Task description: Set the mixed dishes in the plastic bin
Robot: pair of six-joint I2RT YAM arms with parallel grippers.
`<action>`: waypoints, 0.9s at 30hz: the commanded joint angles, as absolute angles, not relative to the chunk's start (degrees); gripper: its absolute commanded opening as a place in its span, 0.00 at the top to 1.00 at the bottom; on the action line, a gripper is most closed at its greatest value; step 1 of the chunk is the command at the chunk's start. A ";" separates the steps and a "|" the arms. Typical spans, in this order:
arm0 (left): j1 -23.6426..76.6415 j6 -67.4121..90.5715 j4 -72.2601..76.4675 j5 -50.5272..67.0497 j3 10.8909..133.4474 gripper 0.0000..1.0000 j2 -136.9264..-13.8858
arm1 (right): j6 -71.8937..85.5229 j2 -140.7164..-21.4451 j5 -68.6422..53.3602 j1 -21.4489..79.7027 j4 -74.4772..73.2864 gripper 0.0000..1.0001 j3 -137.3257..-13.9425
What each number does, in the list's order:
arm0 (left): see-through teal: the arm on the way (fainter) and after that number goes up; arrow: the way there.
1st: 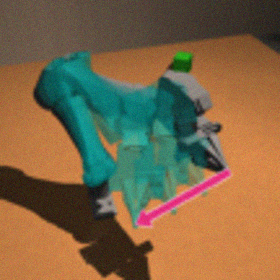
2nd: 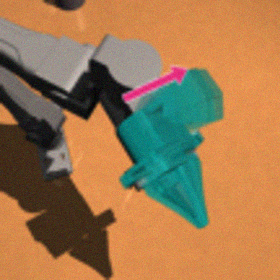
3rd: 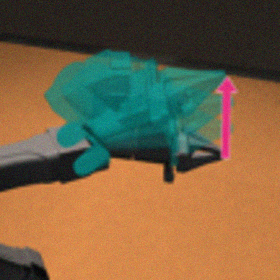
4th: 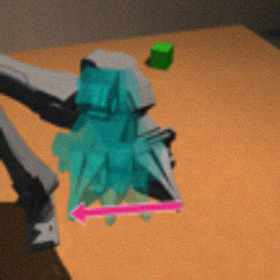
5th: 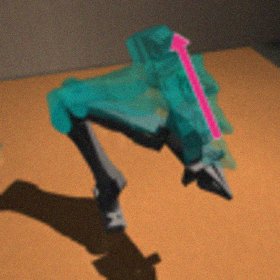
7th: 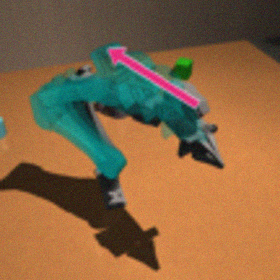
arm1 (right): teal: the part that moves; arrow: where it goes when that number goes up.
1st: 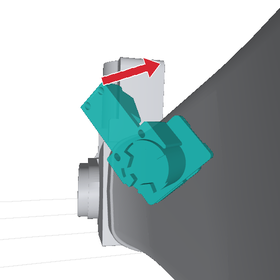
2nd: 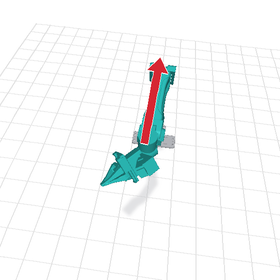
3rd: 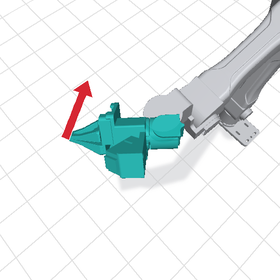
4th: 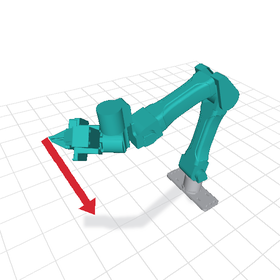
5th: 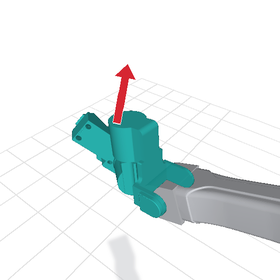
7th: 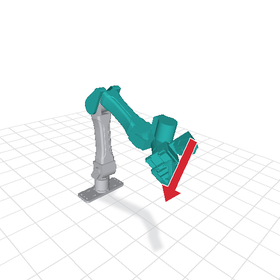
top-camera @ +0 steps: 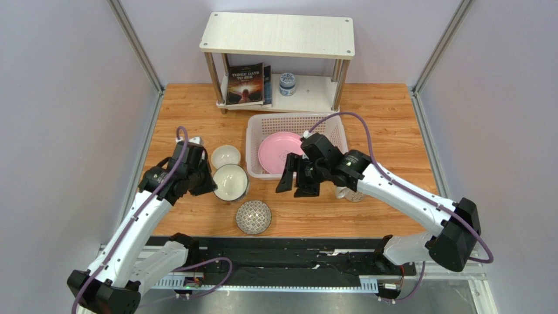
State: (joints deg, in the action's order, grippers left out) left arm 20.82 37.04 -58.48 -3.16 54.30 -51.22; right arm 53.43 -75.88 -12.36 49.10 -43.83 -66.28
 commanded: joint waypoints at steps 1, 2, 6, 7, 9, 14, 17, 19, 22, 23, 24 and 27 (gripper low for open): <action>20.83 38.93 -58.80 3.77 56.34 1.00 -51.33 | 55.29 -79.18 -10.55 52.46 -39.80 0.32 -73.72; 21.09 39.20 -58.62 3.69 56.25 1.00 -51.50 | 54.85 -81.36 -10.11 53.17 -40.95 0.32 -75.31; 23.37 39.81 -58.18 2.90 56.69 1.00 -52.99 | 54.58 -84.80 -8.88 55.28 -41.66 0.31 -81.20; 23.64 39.90 -58.01 2.55 57.21 1.00 -53.35 | 55.02 -85.25 -9.05 55.72 -40.96 0.32 -81.65; 24.26 40.08 -57.92 2.46 57.74 1.00 -53.87 | 55.02 -87.79 -8.88 56.25 -42.00 0.32 -84.09; 26.01 40.17 -57.83 2.20 58.62 1.00 -54.93 | 54.14 -91.75 -8.70 57.66 -42.89 0.32 -86.40; 26.10 40.52 -57.57 2.55 58.54 1.00 -54.23 | 53.96 -94.12 -9.05 58.01 -44.20 0.33 -87.71; 26.10 40.78 -57.48 3.07 58.62 1.00 -53.79 | 53.96 -95.62 -9.14 58.18 -44.82 0.35 -88.15; 26.19 40.25 -57.74 3.34 58.71 1.00 -53.96 | 53.88 -96.59 -8.79 58.44 -45.35 0.37 -88.68; 26.19 40.08 -57.74 3.25 58.71 1.00 -54.05 | 53.79 -97.11 -8.44 58.53 -45.61 0.38 -89.12; 26.19 39.82 -58.09 3.25 58.80 1.00 -53.97 | 53.53 -97.29 -8.18 58.62 -46.14 0.42 -89.38; 26.28 39.38 -58.45 2.90 59.06 1.00 -53.88 | 52.83 -98.44 -7.38 58.97 -47.98 0.51 -90.35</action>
State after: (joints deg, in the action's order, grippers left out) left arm 25.91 39.29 -60.03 1.45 55.57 -55.18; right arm 54.00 -97.56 -9.17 58.15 -46.02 -86.65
